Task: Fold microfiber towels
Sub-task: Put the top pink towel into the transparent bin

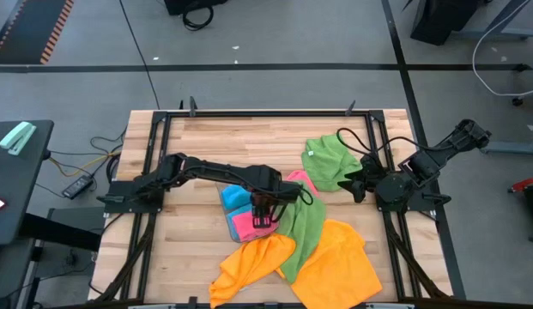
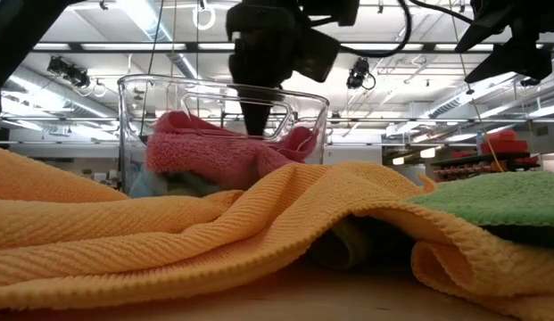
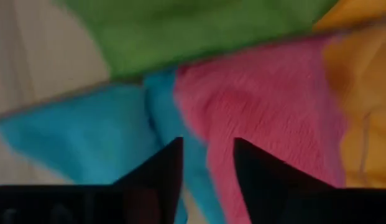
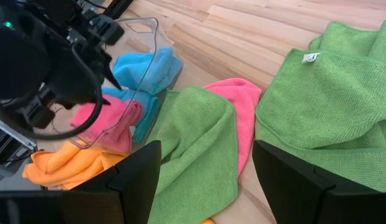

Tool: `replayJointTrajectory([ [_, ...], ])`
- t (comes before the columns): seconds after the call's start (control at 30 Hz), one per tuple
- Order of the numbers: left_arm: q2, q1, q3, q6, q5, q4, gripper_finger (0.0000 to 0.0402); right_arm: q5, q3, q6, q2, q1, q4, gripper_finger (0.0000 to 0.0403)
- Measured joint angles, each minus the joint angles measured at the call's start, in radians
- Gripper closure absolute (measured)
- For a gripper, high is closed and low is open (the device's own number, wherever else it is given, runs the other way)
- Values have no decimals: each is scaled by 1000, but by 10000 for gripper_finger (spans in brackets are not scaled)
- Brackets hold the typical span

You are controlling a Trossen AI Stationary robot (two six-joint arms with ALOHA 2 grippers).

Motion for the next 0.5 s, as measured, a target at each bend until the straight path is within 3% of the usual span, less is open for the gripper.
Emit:
replayJointTrajectory([
  [0.13,-1,7,27,-2,52,-70,196,0,0,0,0,0,0,141],
  [0.23,0,-4,26,31,211,-45,177,0,0,0,0,0,0,141],
  [0.3,-2,-28,8,36,281,-4,175,0,0,-1,0,0,0,141],
  [0.5,0,-90,-75,23,272,45,193,5,0,0,0,0,0,141],
])
